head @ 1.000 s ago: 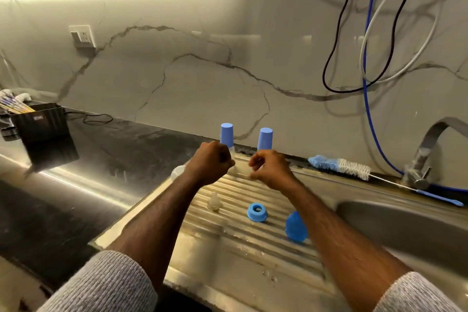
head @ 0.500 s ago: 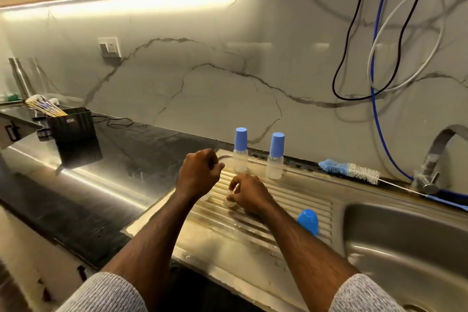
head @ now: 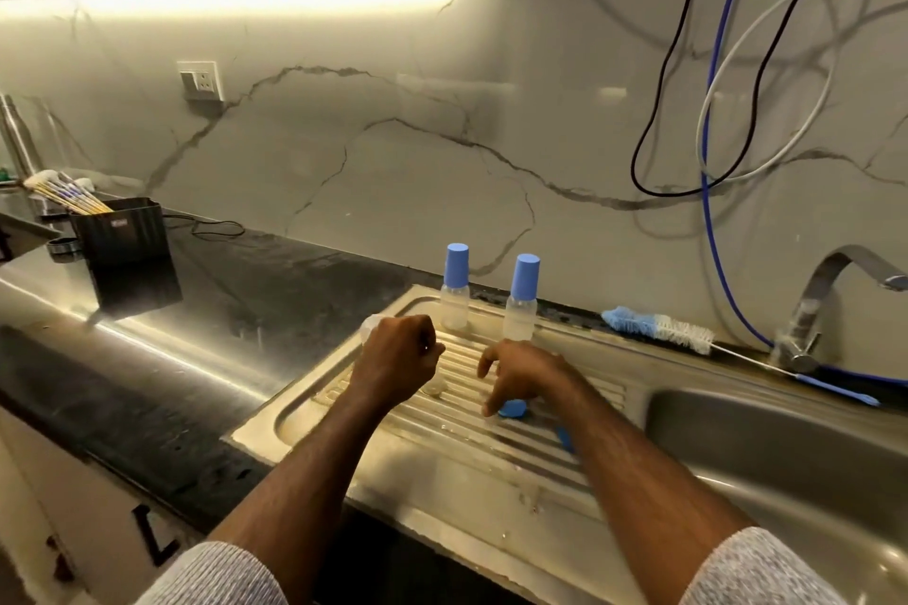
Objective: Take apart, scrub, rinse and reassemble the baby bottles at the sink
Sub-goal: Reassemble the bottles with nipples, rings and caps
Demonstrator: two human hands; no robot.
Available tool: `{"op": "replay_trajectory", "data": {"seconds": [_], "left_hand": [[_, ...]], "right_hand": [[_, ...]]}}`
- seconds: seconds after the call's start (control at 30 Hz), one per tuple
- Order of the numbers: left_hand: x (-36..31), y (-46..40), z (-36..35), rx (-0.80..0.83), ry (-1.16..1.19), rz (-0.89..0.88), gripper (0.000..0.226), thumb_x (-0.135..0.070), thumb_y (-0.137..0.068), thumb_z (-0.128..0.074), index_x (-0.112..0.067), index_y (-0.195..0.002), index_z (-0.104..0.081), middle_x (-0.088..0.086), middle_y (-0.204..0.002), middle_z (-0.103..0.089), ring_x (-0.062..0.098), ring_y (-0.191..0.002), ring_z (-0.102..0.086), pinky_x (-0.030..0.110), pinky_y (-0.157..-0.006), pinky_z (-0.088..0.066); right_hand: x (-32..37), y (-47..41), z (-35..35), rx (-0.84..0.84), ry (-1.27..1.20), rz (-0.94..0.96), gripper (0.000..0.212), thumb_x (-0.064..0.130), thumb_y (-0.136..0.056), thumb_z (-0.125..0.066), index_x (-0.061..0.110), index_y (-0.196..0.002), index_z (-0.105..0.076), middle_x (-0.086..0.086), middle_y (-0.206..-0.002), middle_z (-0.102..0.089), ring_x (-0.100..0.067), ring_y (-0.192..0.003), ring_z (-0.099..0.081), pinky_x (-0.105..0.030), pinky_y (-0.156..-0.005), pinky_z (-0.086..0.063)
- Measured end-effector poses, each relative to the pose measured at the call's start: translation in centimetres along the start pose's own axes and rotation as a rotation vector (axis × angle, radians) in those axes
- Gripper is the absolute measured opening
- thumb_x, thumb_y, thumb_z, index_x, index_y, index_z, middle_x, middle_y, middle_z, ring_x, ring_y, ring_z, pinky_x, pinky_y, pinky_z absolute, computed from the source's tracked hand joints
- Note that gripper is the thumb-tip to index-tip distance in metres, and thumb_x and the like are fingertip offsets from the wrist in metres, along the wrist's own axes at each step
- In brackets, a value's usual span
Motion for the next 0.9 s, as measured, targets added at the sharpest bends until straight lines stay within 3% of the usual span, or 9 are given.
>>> {"op": "replay_trajectory", "data": {"seconds": [0.07, 0.17, 0.27, 0.4, 0.53, 0.63, 0.77, 0.9], "left_hand": [[0.3, 0.3, -1.2, 0.031, 0.106, 0.034, 0.011, -0.021, -0.086, -0.08, -0.017, -0.081, -0.071, -0.008, -0.071, -0.063, 0.007, -0.065, -0.059, 0.021, -0.063, -0.046], [0.9, 1.0, -3.1, 0.101, 0.212, 0.064, 0.015, -0.018, -0.083, -0.082, -0.02, -0.083, -0.068, -0.007, -0.073, -0.066, 0.005, -0.064, -0.06, 0.022, -0.064, -0.049], [1.5, 1.9, -5.0, 0.244, 0.217, 0.083, 0.033, -0.017, -0.079, -0.086, -0.024, -0.106, -0.069, -0.009, -0.087, -0.069, 0.004, -0.063, -0.06, 0.029, -0.07, -0.056], [1.7, 3.4, -6.1, 0.375, 0.278, 0.077, 0.074, -0.016, -0.074, -0.09, -0.026, -0.138, -0.056, -0.009, -0.114, -0.065, 0.006, -0.07, -0.068, 0.025, -0.075, -0.06], [2.9, 4.1, -5.2, 0.293, 0.322, 0.122, 0.063, -0.031, -0.071, -0.092, -0.025, -0.127, -0.064, -0.01, -0.112, -0.067, 0.004, -0.077, -0.071, 0.022, -0.072, -0.059], [4.3, 4.7, -4.7, 0.277, 0.342, 0.165, 0.045, -0.033, -0.074, -0.089, -0.025, -0.113, -0.069, -0.009, -0.102, -0.071, 0.005, -0.078, -0.071, 0.024, -0.072, -0.059], [5.7, 5.5, -3.6, 0.211, 0.405, 0.224, 0.038, -0.012, -0.074, -0.086, -0.026, -0.105, -0.069, -0.007, -0.099, -0.071, 0.002, -0.078, -0.069, 0.017, -0.067, -0.052], [5.8, 5.6, -3.1, 0.145, 0.481, 0.229, 0.034, 0.0, -0.072, -0.081, -0.019, -0.098, -0.068, -0.004, -0.095, -0.071, -0.002, -0.087, -0.068, 0.015, -0.071, -0.053]], "right_hand": [[-1.1, 0.6, -0.8, 0.104, 0.006, -0.007, 0.059, 0.024, -0.066, -0.092, 0.036, -0.117, -0.065, 0.004, -0.121, -0.06, -0.02, -0.108, -0.059, -0.043, -0.095, -0.054], [-1.9, 0.9, -0.6, 0.032, -0.012, 0.02, 0.055, 0.016, -0.069, -0.089, 0.036, -0.115, -0.067, 0.003, -0.125, -0.059, -0.019, -0.109, -0.058, -0.042, -0.094, -0.054], [-0.4, 1.3, 0.5, -0.057, -0.248, 0.139, 0.058, 0.016, -0.077, -0.085, 0.031, -0.128, -0.062, 0.002, -0.126, -0.06, -0.013, -0.108, -0.057, -0.031, -0.091, -0.051], [2.5, 1.5, 0.9, -0.058, -0.46, 0.235, 0.074, 0.015, -0.074, -0.088, 0.024, -0.137, -0.05, -0.002, -0.121, -0.065, -0.014, -0.108, -0.063, -0.032, -0.092, -0.055], [4.4, 1.0, -0.2, 0.037, -0.557, 0.24, 0.072, 0.02, -0.077, -0.087, 0.023, -0.136, -0.047, -0.006, -0.114, -0.069, -0.017, -0.099, -0.068, -0.03, -0.082, -0.06], [4.9, 0.7, -0.8, 0.098, -0.695, 0.233, 0.052, 0.031, -0.087, -0.078, 0.02, -0.131, -0.053, -0.009, -0.113, -0.071, -0.021, -0.1, -0.071, -0.032, -0.082, -0.06], [3.7, -0.5, 1.1, -0.268, -0.548, 0.151, 0.024, 0.029, -0.096, -0.066, 0.021, -0.118, -0.067, -0.004, -0.115, -0.068, -0.016, -0.097, -0.067, -0.033, -0.088, -0.056], [5.3, -1.3, -1.4, -0.228, -0.42, 0.155, 0.03, 0.023, -0.089, -0.074, 0.026, -0.118, -0.068, 0.001, -0.12, -0.064, -0.011, -0.101, -0.061, -0.028, -0.086, -0.052]]}}
Point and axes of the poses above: each hand's wrist, its own y-axis away from the middle knuckle, its own z-axis out of the back of the hand, x = y × z, the point moved 10 cm from there along -y, towards the middle knuckle
